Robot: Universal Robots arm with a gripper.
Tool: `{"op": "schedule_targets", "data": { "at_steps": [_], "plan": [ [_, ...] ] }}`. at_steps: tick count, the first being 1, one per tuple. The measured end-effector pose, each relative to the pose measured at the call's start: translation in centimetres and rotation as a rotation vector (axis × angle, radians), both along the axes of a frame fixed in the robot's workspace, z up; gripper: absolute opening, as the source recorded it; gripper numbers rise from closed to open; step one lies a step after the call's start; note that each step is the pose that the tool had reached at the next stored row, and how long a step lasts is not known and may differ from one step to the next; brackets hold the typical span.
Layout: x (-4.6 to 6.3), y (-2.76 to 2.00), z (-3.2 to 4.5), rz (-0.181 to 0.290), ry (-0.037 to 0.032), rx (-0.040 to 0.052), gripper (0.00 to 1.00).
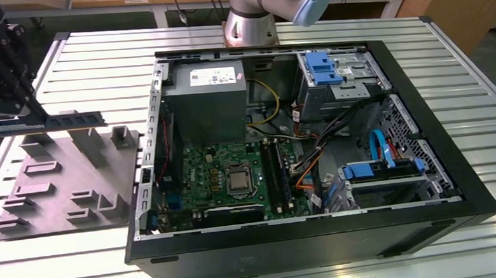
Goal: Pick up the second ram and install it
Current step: 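Pick up the second ram and move it above second insertion slot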
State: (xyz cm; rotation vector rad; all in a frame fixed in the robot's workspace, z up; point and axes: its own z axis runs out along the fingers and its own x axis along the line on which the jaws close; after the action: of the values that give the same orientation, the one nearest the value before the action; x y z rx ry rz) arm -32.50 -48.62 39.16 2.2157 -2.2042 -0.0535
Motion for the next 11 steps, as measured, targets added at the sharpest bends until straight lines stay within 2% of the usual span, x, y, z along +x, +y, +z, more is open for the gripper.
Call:
{"op": "schedule_targets", "data": {
  "at_steps": [11],
  "plan": [
    [2.5,0.00,0.00,0.000,0.0000,0.0000,0.11]
  ]
}}
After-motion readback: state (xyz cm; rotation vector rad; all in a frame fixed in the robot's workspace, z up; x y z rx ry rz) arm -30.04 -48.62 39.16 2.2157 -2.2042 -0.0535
